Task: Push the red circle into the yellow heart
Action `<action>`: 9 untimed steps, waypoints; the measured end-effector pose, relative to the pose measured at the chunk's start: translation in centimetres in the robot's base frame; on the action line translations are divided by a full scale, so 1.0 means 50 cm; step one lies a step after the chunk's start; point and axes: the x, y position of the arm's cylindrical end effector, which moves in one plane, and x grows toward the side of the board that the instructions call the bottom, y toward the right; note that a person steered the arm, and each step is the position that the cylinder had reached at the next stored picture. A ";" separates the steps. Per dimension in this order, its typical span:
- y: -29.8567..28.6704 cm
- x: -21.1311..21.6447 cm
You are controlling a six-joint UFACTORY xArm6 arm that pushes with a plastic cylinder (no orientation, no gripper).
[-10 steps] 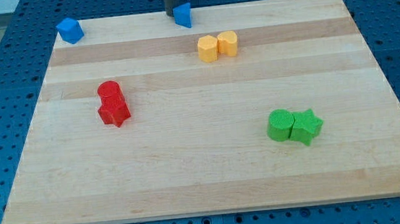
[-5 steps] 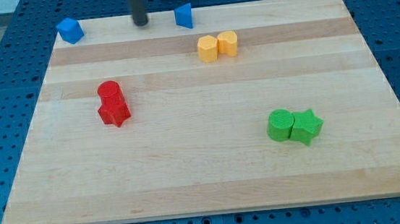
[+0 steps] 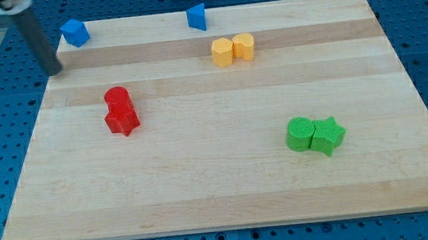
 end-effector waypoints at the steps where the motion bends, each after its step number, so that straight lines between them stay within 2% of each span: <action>1: 0.002 0.089; 2: 0.010 0.181; 6: 0.336 0.192; 9: 0.384 0.074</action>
